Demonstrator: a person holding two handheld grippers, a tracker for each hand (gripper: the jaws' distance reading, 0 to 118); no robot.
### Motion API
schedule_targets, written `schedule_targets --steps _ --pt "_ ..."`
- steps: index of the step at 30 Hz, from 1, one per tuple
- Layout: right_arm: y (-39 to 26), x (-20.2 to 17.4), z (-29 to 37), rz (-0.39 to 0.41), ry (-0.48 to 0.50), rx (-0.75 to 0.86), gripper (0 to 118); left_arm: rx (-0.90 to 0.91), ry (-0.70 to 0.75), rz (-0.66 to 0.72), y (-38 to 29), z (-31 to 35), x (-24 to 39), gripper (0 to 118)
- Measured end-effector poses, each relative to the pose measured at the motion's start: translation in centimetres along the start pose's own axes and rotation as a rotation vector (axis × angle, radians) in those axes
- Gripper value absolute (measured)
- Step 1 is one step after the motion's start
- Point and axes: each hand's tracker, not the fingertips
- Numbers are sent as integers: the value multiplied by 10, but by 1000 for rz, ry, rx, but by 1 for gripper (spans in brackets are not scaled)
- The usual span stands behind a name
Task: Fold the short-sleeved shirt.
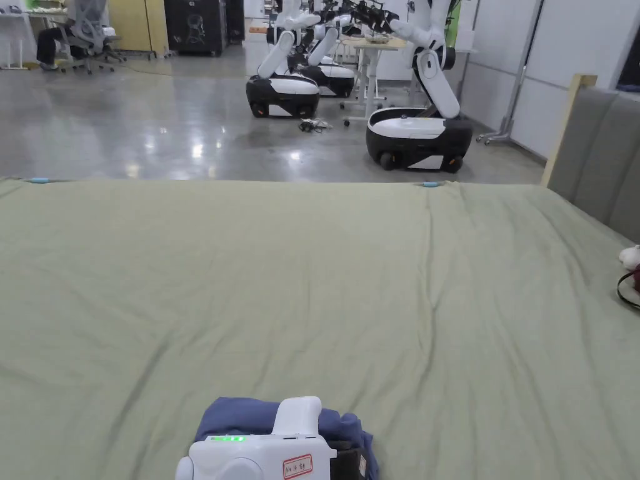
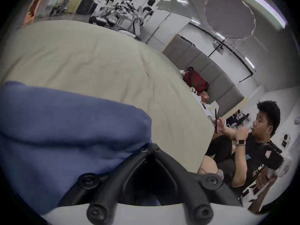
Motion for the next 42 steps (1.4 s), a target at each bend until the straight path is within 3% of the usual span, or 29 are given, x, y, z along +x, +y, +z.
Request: schedule_targets --steps 3,7,13,16,23,24,26,27,30,34,37,39,41,42 --pt "4 -7 -8 -2 26 1 2 50 -28 -46 11 32 19 0" --pt "18 -35 -43 21 158 23 2 150 -74 -71 26 104 38 0" --pt "27 -76 -135 5 320 -25 2 253 87 -87 28 195 5 0" --pt "24 -82 -191 -81 425 -77 2 233 146 -23 23 214 -36 0" --pt "-9 -88 -266 -160 378 -236 2 168 -8 144 10 206 -123 3" --pt "-13 -87 -268 -179 377 -232 2 142 -54 164 11 201 -133 14" --pt "-14 -83 -263 -216 390 -210 2 83 -132 212 13 186 -150 94" --pt "-13 -82 -263 -224 388 -217 2 51 -193 240 13 172 -158 118" --pt "-12 -82 -264 -223 388 -221 2 50 -276 327 17 149 -170 118" --pt "-12 -80 -265 -216 396 -220 2 20 -318 362 16 111 -189 118" --pt "-13 -78 -266 -226 409 -223 2 42 -426 377 15 96 -187 116" --pt "-13 -77 -267 -228 413 -225 2 10 -436 362 19 85 -179 97" --pt "-13 -77 -267 -224 410 -224 2 9 -320 290 19 83 -170 26" --pt "-12 -77 -266 -222 406 -222 2 20 -190 250 20 81 -168 24"
